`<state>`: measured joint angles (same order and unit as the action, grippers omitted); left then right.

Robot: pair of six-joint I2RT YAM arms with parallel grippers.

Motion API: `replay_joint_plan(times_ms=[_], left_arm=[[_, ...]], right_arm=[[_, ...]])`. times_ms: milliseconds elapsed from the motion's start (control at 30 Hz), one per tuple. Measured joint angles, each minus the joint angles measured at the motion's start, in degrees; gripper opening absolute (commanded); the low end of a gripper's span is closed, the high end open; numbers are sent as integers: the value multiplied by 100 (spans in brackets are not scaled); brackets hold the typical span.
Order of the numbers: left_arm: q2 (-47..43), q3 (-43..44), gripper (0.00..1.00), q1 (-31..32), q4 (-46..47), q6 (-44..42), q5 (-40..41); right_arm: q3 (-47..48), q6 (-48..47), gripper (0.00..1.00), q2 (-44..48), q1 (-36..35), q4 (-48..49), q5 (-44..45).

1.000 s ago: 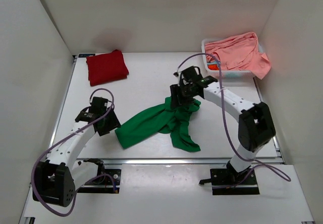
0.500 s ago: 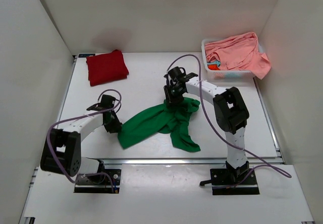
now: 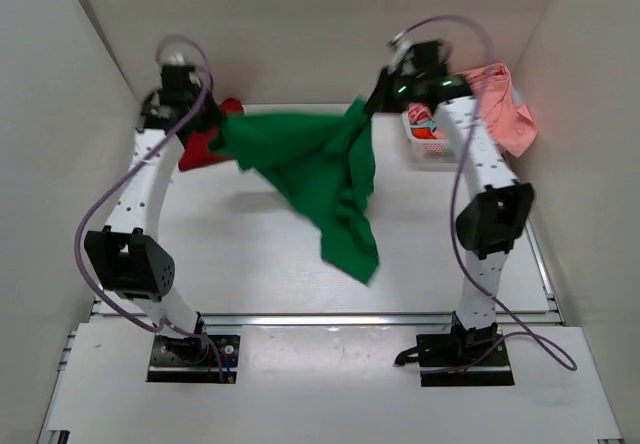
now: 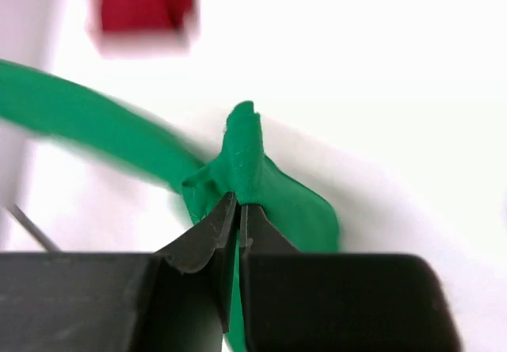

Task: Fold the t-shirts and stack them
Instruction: Flatten out the tshirt

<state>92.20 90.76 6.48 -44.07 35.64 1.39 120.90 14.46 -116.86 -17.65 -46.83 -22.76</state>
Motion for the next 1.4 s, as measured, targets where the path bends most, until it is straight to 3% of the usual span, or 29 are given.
replay_joint_plan(times_ms=[100, 167, 233, 333, 467, 567, 633, 733, 867, 900, 1100, 1400], left_arm=[[334, 2004, 0, -306, 103, -17, 0], [179, 2614, 0, -638, 105, -7, -13], [-162, 2583, 0, -922, 28, 46, -90], [-831, 1812, 0, -992, -24, 76, -125], [-1541, -258, 0, -857, -48, 87, -186], [-1434, -1709, 44, -874, -118, 83, -216], [-1298, -2555, 56, -898, -315, 105, -153], [-1307, -3169, 61, -885, -815, 111, 103], [-1491, -3344, 62, -883, -782, 120, 249], [-1534, -3429, 62, -887, -741, 127, 247], [-1572, -4321, 68, -861, -717, 149, 238], [-1086, -4708, 67, -767, -586, 151, 221]], right_arm=[[551, 354, 0, 540, 1064, 601, -826], [350, 612, 0, 1176, 1871, 1073, -1222], [-151, 761, 0, 1823, 2323, 1440, -1572], [-1023, 793, 0, 2647, 2227, 1609, -1941], [-3244, 686, 0, 3659, 1585, 1867, -1969], [-4994, 658, 10, 4054, 1172, 1766, -1816], [-6153, 680, 17, 4321, 1027, 1462, -1685], [-7213, 669, 27, 4848, 1189, 804, -1469], [-7311, 463, 34, 5364, 1543, 422, -984], [-7224, 389, 40, 5357, 1508, 417, -850], [-7300, 96, 58, 4730, 1311, 822, 214], [-7667, 103, 59, 4551, 1174, 608, 1528]])
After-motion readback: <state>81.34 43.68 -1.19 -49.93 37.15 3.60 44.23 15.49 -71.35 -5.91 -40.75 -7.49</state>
